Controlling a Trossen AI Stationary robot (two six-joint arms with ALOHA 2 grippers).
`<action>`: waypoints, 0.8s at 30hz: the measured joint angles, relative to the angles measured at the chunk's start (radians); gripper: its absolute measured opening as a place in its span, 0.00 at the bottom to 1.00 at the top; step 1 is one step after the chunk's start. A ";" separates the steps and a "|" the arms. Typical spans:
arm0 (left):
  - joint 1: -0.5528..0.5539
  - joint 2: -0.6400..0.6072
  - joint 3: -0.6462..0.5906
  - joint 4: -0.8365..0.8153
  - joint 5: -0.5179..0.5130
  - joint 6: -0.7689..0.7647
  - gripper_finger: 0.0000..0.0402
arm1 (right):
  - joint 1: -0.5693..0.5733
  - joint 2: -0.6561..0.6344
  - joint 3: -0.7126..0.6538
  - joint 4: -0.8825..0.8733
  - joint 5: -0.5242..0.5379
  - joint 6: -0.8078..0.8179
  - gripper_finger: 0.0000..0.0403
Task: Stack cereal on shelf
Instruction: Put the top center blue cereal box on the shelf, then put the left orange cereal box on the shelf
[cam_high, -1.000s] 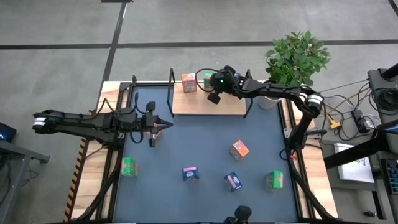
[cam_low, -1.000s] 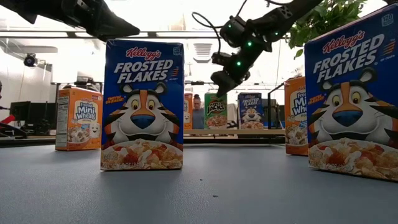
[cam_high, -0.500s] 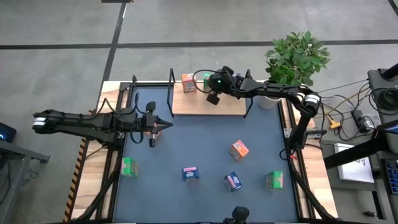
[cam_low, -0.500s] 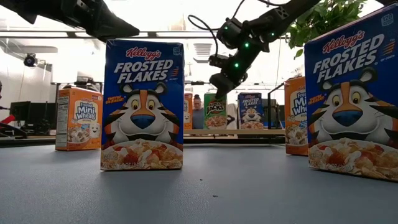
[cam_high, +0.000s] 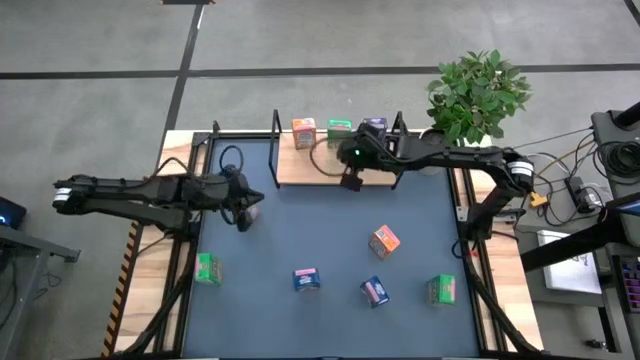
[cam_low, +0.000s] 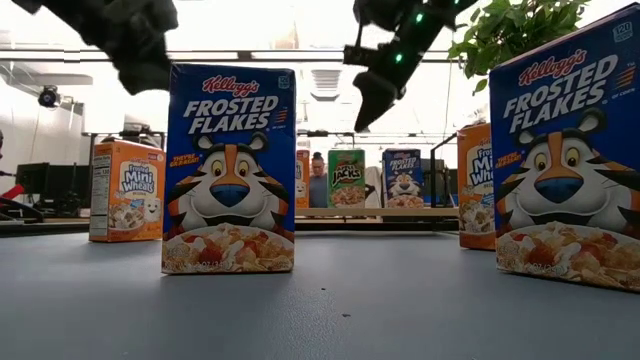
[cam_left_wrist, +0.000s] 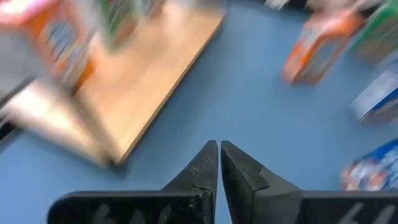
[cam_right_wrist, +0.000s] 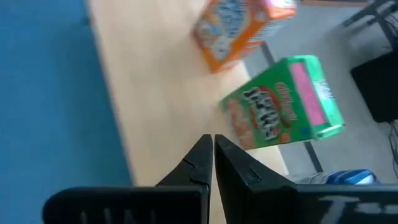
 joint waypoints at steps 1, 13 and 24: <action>0.000 0.009 0.028 -0.089 -0.008 -0.022 0.04 | 0.021 -0.009 0.000 -0.012 0.000 0.005 0.02; 0.000 0.070 0.082 -0.509 -0.027 -0.150 0.57 | 0.190 -0.048 0.000 -0.027 0.001 0.011 0.02; 0.000 0.050 0.031 -0.451 -0.039 -0.219 0.70 | 0.195 -0.048 -0.001 -0.033 0.003 0.021 0.02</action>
